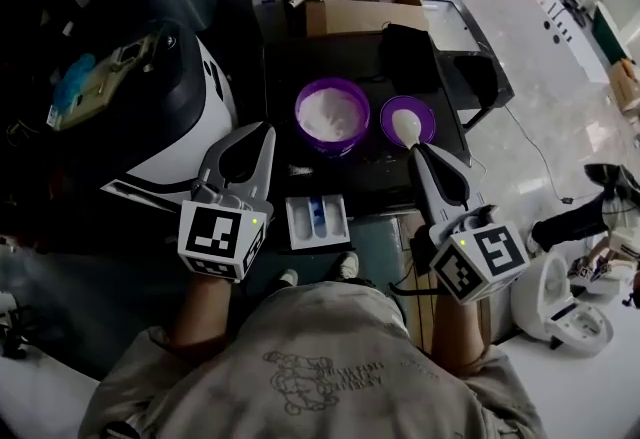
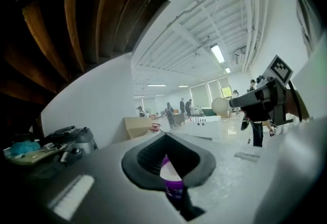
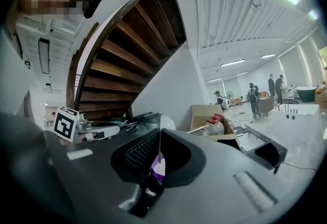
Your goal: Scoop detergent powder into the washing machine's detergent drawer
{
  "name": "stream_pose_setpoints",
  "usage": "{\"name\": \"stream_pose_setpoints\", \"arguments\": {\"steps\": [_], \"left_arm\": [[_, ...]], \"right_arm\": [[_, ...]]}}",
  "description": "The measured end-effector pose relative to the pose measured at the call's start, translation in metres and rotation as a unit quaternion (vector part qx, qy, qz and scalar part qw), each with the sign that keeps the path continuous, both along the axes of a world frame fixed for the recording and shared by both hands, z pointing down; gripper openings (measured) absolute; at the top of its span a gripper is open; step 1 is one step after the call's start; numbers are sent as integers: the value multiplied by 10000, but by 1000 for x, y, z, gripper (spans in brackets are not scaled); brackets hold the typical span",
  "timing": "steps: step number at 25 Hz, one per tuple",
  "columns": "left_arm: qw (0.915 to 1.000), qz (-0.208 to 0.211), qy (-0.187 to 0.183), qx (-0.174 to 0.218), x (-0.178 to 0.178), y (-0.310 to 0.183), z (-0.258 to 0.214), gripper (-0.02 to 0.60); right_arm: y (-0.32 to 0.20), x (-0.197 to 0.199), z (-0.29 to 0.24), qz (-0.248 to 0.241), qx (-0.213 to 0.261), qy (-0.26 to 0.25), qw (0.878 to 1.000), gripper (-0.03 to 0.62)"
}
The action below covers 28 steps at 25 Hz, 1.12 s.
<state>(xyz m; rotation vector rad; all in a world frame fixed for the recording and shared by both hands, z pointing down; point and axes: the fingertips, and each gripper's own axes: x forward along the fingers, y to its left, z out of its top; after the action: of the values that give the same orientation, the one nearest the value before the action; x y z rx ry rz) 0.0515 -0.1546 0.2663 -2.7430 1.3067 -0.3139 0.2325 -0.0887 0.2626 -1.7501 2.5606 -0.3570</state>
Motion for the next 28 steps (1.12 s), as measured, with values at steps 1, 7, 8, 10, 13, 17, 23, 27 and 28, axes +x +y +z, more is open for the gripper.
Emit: {"name": "stream_pose_setpoints", "arguments": {"steps": [1,7,8,10,13,17,23,27,28], "left_arm": [[9999,-108,-8,9,0,-1,-1,0],[9975,-709,-66,18,-4,0,3,0],[9967,-804,-85,4,-6,1,5,0],[9954,-947,-121,-27,-7,4,9,0],[9941,-1066,-180,-45,-7,7,11,0],[9925,-1195,-238,-44,-12,9,13,0],[9911,-1308,-235,-115,-23,8,18,0],[9914,-1286,-212,-155,-28,4,23,0],[9915,-1274,-212,-175,-29,3,24,0]], "right_arm": [[-5,2,0,-111,-4,-7,9999,35],[-25,8,7,-696,-59,6,9976,35],[-28,8,9,-788,-68,5,9969,35],[-33,8,12,-933,-81,5,9956,35],[-39,9,17,-1079,-117,-7,9941,35],[-45,4,21,-1232,-149,-8,9923,35],[-52,-7,29,-1373,-321,-70,9900,35],[-59,-15,42,-1395,-547,57,9887,35],[-62,-17,45,-1400,-619,77,9882,35]]}}
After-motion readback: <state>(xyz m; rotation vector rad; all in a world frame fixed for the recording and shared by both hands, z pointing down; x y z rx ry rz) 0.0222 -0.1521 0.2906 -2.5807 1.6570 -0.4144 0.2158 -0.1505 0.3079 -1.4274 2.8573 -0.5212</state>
